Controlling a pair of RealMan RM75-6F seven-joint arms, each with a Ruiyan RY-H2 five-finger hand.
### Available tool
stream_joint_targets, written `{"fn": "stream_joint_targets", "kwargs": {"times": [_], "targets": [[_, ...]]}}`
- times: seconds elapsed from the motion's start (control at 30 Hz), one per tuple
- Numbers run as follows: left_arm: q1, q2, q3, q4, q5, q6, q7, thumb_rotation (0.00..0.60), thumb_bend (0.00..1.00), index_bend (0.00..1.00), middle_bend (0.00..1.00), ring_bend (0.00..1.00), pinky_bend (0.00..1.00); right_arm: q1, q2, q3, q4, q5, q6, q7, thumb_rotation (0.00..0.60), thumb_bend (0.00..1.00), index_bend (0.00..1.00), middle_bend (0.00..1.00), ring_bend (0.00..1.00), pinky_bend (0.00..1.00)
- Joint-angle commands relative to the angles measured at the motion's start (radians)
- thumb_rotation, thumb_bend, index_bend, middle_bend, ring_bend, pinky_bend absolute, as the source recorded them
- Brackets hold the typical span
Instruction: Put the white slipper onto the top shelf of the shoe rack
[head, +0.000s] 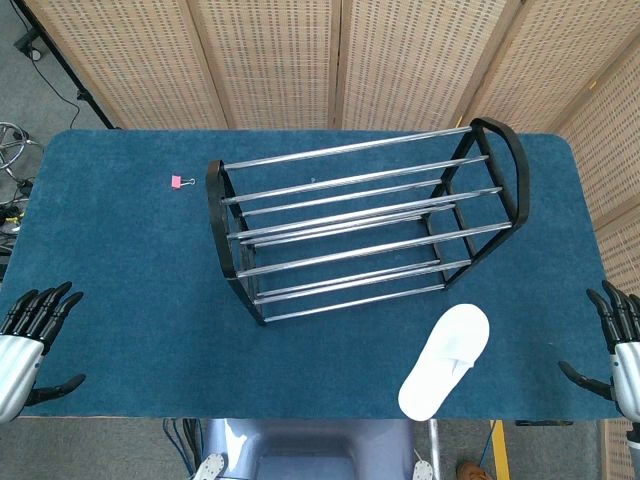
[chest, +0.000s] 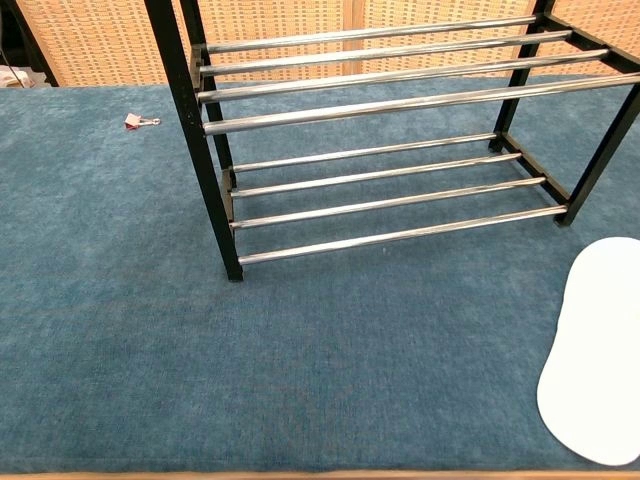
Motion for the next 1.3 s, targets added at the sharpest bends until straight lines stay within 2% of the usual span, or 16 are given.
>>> {"fn": "stream_joint_targets", "kwargs": {"times": [0.03, 0.23, 0.4, 0.43, 0.6, 0.83, 1.1, 1.3], "targets": [[-0.001, 0.001, -0.001, 0.000, -0.004, -0.003, 0.000, 0.600, 0.00, 0.00, 0.00, 0.00, 0.00, 0.002, -0.001, -0.002, -0.002, 0.003, -0.010, -0.001, 0.600, 0.00, 0.00, 0.00, 0.00, 0.00], [-0.006, -0.001, -0.004, 0.003, -0.016, -0.012, -0.003, 0.600, 0.00, 0.00, 0.00, 0.00, 0.00, 0.004, -0.002, -0.014, -0.009, -0.002, -0.029, -0.016, 0.600, 0.00, 0.00, 0.00, 0.00, 0.00], [-0.007, -0.002, -0.004, 0.003, -0.018, -0.015, -0.003, 0.600, 0.00, 0.00, 0.00, 0.00, 0.00, 0.008, -0.001, -0.045, -0.044, -0.034, -0.058, -0.059, 0.600, 0.00, 0.00, 0.00, 0.00, 0.00], [-0.011, -0.004, -0.007, 0.003, -0.025, -0.023, -0.001, 0.600, 0.00, 0.00, 0.00, 0.00, 0.00, 0.022, -0.013, -0.077, -0.059, -0.080, -0.092, -0.078, 0.600, 0.00, 0.00, 0.00, 0.00, 0.00], [-0.022, -0.010, -0.017, 0.000, -0.063, -0.045, 0.010, 0.600, 0.00, 0.00, 0.00, 0.00, 0.00, 0.055, -0.066, -0.098, -0.062, -0.099, -0.171, -0.160, 0.600, 0.00, 0.00, 0.00, 0.00, 0.00], [-0.029, -0.019, -0.027, -0.003, -0.095, -0.057, 0.030, 0.600, 0.00, 0.00, 0.00, 0.00, 0.00, 0.104, -0.131, -0.101, -0.033, -0.095, -0.263, -0.206, 0.600, 0.00, 0.02, 0.02, 0.00, 0.00], [-0.045, -0.043, -0.037, -0.005, -0.141, -0.091, 0.082, 0.600, 0.00, 0.00, 0.00, 0.00, 0.00, 0.170, -0.154, -0.079, -0.037, -0.051, -0.362, -0.192, 0.600, 0.00, 0.05, 0.05, 0.00, 0.00], [-0.049, -0.053, -0.039, -0.008, -0.159, -0.097, 0.100, 0.600, 0.00, 0.00, 0.00, 0.00, 0.00, 0.198, -0.200, -0.056, 0.001, 0.000, -0.402, -0.191, 0.600, 0.00, 0.07, 0.07, 0.00, 0.00]]}}
